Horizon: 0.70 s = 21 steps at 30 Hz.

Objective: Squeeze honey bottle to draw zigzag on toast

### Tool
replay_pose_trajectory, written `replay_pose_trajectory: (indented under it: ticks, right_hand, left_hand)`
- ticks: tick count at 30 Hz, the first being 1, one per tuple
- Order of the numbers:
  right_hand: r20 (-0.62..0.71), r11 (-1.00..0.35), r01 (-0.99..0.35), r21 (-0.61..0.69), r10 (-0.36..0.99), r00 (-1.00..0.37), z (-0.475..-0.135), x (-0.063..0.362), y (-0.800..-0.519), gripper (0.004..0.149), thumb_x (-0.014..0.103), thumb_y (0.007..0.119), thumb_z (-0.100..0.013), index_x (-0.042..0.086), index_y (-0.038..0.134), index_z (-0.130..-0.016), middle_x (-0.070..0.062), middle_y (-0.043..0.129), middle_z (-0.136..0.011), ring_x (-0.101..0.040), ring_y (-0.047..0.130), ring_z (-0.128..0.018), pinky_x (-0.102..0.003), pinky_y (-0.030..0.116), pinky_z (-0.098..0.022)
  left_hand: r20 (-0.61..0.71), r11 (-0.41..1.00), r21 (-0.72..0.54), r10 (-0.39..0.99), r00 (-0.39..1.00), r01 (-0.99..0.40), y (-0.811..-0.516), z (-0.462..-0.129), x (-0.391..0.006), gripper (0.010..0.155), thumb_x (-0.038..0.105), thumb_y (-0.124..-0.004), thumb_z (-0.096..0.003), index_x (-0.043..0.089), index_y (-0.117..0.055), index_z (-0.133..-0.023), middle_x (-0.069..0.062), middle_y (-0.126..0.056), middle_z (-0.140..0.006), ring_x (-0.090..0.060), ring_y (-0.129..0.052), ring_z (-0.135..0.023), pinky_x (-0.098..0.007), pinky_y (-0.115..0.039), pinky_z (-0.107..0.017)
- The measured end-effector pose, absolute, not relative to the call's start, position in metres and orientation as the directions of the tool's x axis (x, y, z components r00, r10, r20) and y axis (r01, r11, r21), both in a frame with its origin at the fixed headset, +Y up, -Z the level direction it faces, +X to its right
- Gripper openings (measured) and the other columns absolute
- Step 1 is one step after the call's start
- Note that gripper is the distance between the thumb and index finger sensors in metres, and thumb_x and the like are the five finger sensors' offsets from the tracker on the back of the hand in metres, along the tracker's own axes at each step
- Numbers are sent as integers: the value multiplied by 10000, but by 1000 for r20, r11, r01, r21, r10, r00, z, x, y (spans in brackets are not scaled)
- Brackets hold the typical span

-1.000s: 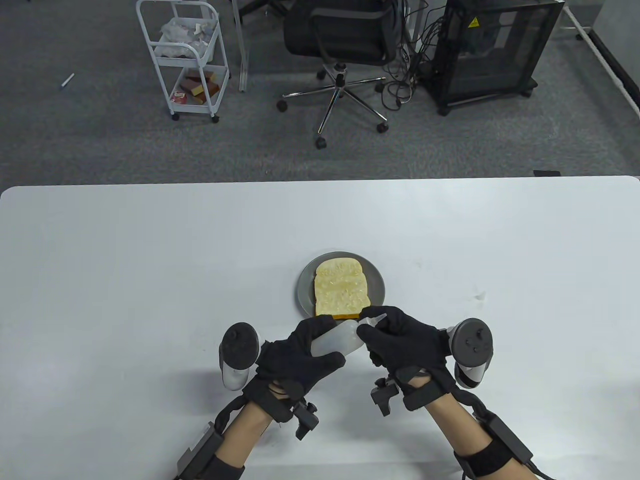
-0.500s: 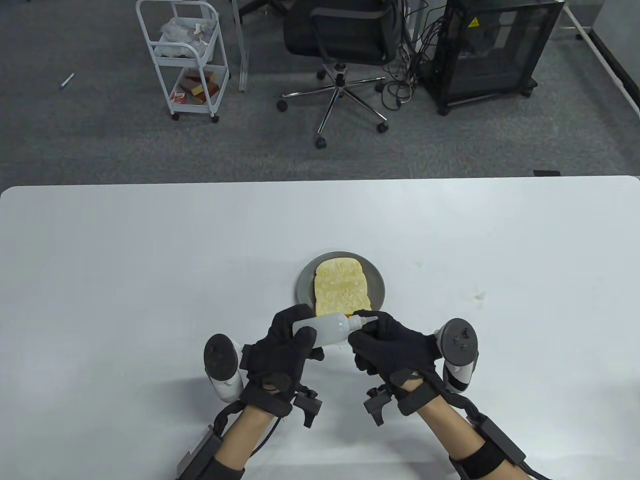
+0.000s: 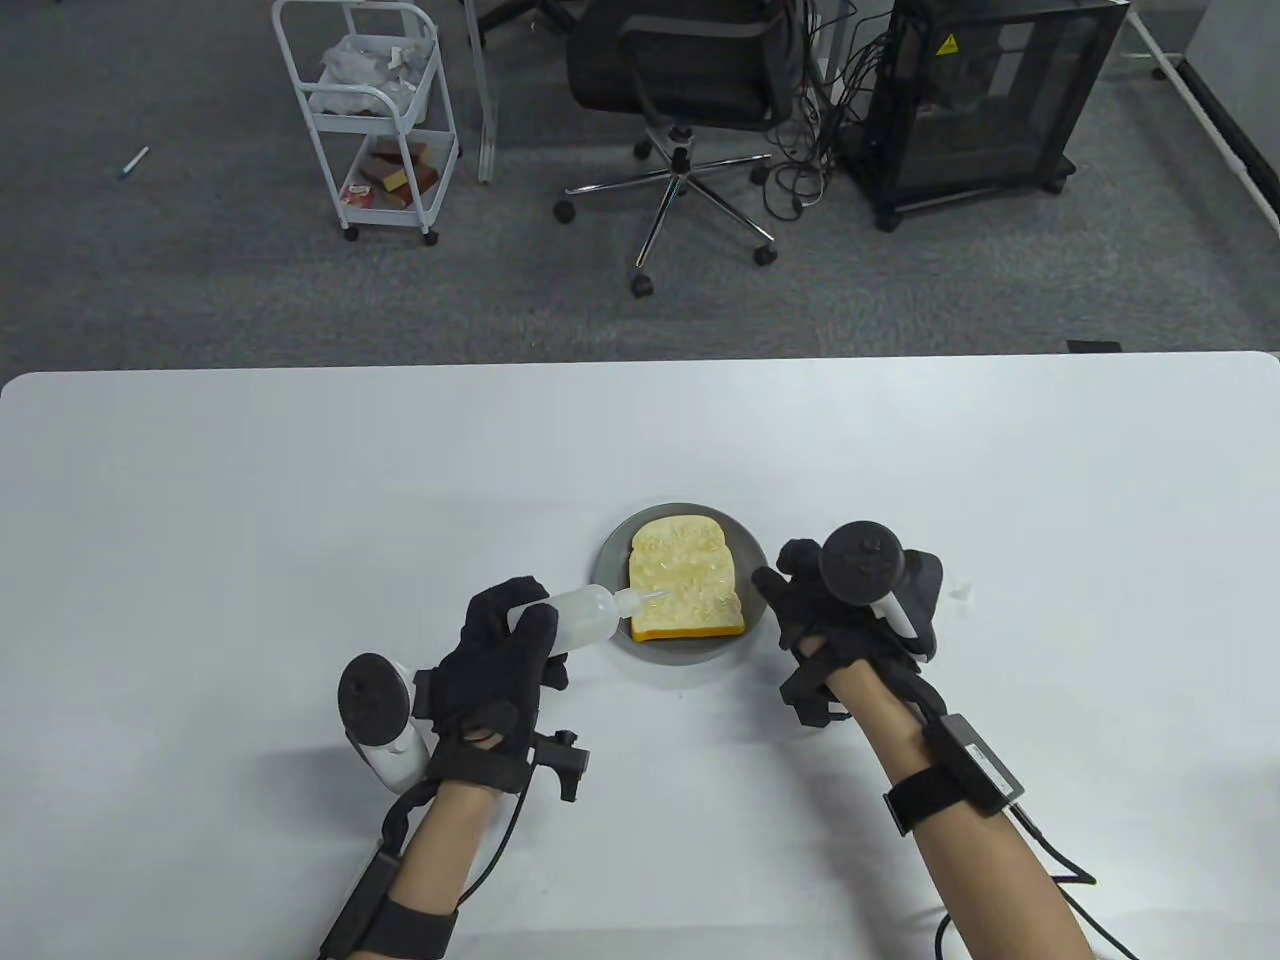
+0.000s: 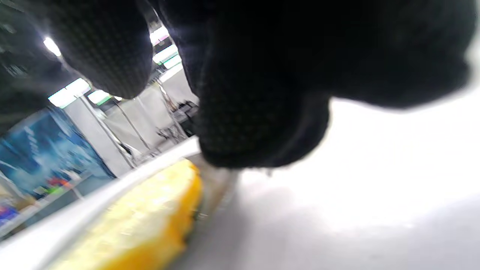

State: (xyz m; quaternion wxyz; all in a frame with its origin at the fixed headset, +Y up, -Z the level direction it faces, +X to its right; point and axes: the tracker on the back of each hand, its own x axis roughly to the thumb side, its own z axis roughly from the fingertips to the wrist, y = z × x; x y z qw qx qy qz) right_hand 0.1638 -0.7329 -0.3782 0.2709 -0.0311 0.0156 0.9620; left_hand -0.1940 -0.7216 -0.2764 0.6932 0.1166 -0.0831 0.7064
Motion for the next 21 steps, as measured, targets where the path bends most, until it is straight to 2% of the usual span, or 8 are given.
replay_pose_trajectory:
  ticks: [5, 10, 16, 21]
  right_hand:
    - [-203, -883, -462, 79, 440, -875, -403, 155, -751, 624, 411, 903, -461, -44, 816, -879, -181, 1025, -633, -184, 1111, -210, -244, 976, -59]
    - [-257, -904, -410, 116, 372, -892, -414, 148, -760, 595, 398, 933, -443, -48, 870, -831, -173, 1059, -592, -160, 1117, -185, -233, 977, -43]
    - [-317, -887, -446, 121, 391, -864, -421, 152, -764, 529, 385, 995, -402, 0, 952, -763, -131, 1081, -526, -123, 1118, -171, -221, 976, -40]
    - [-396, -817, -564, 119, 482, -782, -422, 160, -770, 483, 347, 999, -402, 12, 967, -748, -122, 1072, -522, -139, 1115, -231, -256, 980, -106]
  left_hand:
    - [274, -32, 43, 961, -19, -999, -721, -277, -196, 704, 723, -865, -489, 185, -709, -915, -158, -958, -559, -199, -994, -243, -433, -859, -279]
    - [257, -36, 40, 966, -25, -999, -722, -277, -195, 707, 724, -859, -491, 183, -704, -918, -156, -957, -563, -199, -993, -248, -433, -858, -281]
    - [248, -30, 48, 969, -17, -998, -722, -277, -196, 707, 725, -860, -490, 184, -703, -918, -157, -956, -562, -198, -994, -247, -432, -858, -281]
    - [239, -39, 51, 971, -26, -998, -722, -278, -197, 708, 725, -858, -491, 181, -703, -919, -156, -956, -564, -198, -993, -248, -433, -857, -281]
